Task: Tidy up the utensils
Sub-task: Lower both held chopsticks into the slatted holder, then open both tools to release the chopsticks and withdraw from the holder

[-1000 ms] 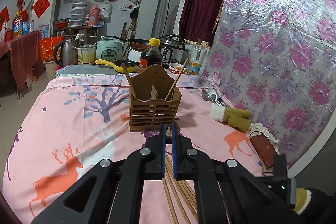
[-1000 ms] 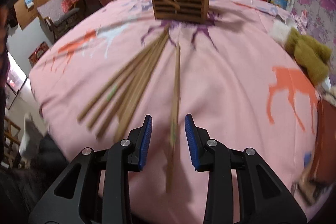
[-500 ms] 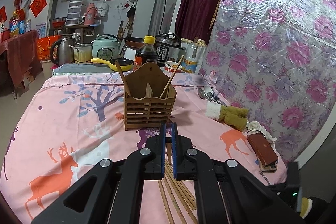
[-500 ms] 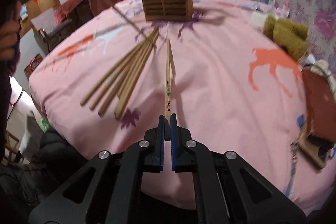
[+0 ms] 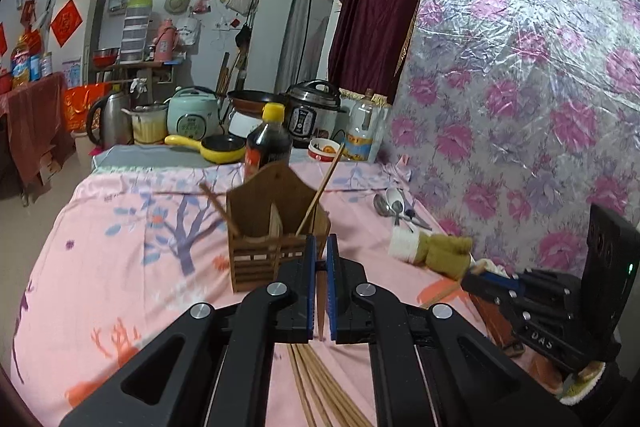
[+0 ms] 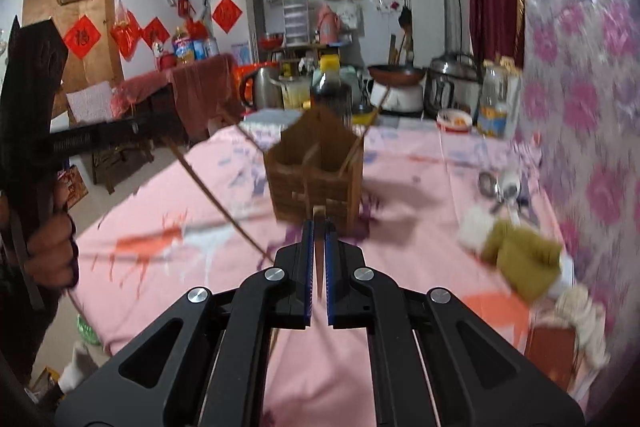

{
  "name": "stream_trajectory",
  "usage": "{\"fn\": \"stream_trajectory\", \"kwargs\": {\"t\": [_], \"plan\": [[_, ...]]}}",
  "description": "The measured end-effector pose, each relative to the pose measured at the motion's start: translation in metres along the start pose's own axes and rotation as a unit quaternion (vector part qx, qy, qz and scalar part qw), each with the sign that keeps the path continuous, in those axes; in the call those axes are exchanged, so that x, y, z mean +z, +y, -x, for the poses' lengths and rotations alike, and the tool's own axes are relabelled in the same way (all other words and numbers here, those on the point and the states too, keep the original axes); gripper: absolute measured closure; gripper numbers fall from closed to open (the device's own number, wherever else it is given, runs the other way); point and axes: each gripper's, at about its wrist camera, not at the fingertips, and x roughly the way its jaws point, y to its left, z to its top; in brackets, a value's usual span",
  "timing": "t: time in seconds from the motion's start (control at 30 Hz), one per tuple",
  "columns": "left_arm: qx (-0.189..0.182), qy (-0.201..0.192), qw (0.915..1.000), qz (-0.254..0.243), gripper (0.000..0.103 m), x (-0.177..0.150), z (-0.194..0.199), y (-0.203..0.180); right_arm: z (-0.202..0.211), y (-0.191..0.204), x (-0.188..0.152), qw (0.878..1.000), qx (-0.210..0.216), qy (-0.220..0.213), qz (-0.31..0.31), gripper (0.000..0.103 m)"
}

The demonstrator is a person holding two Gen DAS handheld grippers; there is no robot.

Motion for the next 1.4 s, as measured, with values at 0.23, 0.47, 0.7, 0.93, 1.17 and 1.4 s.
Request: {"fn": "stream_trajectory", "kwargs": {"t": [0.23,0.47,0.7,0.93,1.17,1.4], "plan": [[0.021,-0.031,0.9989,-0.027,0.097,0.063,-0.003,-0.004,-0.018,-0.001,0.075,0.999,0.002,-0.035,0.003,0.097],[0.062,-0.067,0.9944,-0.054,0.097,0.12,-0.008,0.002,-0.05,-0.003,0.151,0.996,-0.021,-0.089,-0.005,0.097],[0.085,-0.037,0.9955,-0.021,0.097,0.114,-0.073,0.042,-0.128,-0.008,0.132,0.999,-0.027,-0.025,-0.016,0.097],[0.113,0.012,0.9932,0.023,0.015,0.073,-0.11,0.07,-0.124,-0.014,0.112,0.999,-0.041,-0.012,-0.022,0.062],[0.112,-0.017,0.9905,0.078,0.005,0.057,-0.062,0.08,-0.055,-0.003,0.091,0.993,-0.06,-0.095,-0.037,0.009],[0.158,-0.03,0.9824,0.096,0.005,0.022,-0.019,0.078,0.001,0.016,0.038,0.983,-0.087,-0.15,-0.058,0.006]]}}
